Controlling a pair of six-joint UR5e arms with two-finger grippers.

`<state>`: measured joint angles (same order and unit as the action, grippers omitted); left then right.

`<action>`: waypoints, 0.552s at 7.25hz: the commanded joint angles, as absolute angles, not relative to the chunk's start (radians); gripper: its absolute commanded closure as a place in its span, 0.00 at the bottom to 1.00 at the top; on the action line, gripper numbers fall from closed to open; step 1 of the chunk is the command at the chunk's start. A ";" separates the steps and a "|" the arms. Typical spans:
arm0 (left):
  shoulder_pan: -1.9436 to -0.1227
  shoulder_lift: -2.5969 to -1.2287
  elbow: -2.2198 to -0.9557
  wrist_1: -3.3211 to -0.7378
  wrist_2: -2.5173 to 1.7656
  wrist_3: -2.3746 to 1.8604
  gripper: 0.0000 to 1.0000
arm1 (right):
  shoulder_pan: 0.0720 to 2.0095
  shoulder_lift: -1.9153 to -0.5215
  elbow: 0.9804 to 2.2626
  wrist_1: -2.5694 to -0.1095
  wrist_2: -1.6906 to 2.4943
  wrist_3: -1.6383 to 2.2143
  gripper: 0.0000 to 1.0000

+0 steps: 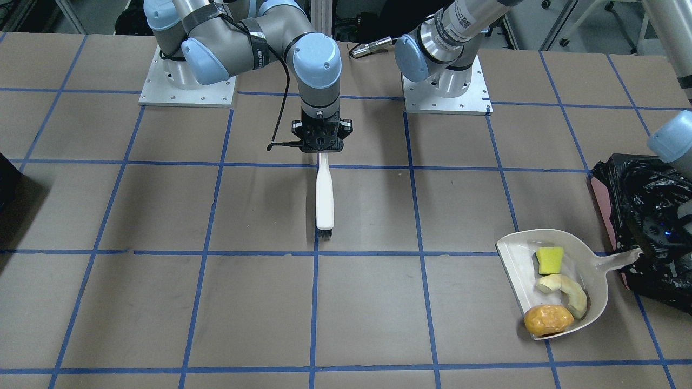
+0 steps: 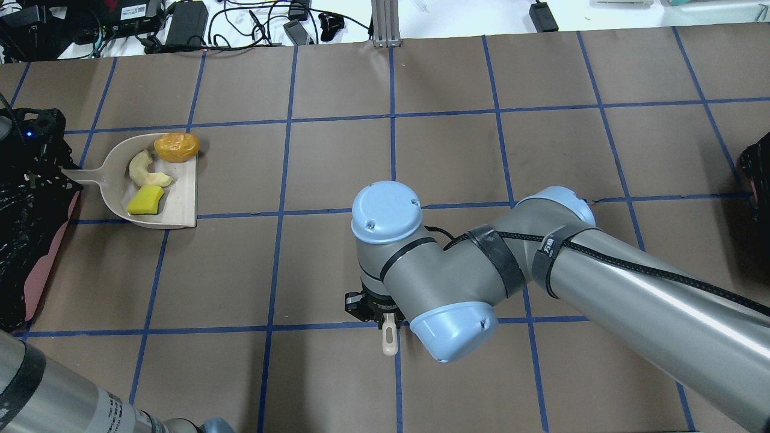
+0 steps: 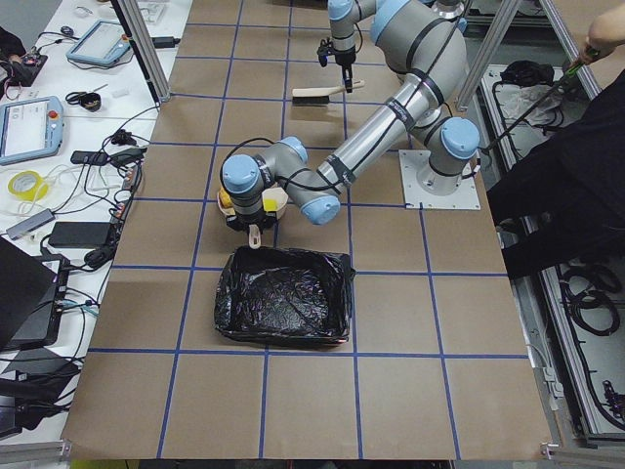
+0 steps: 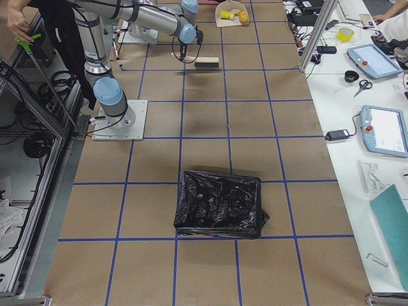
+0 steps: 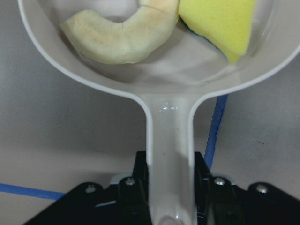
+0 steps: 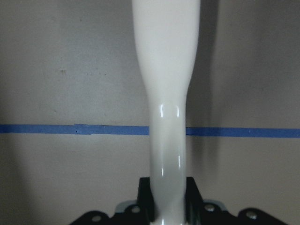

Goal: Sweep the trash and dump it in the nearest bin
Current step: 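Lift the dustpan with the left gripper and tip it over the black bin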

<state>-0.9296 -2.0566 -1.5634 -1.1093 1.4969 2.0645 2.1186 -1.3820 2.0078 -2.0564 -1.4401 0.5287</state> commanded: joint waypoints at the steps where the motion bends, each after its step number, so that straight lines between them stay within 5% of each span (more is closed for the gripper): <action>1: -0.927 -2.039 -1.557 -1.117 1.487 2.072 1.00 | 2.118 -1.388 2.010 -2.065 -1.445 0.532 1.00; 4: -0.922 -2.036 -1.557 -1.120 1.434 2.068 1.00 | 2.118 -1.408 2.040 -2.063 -1.479 0.535 1.00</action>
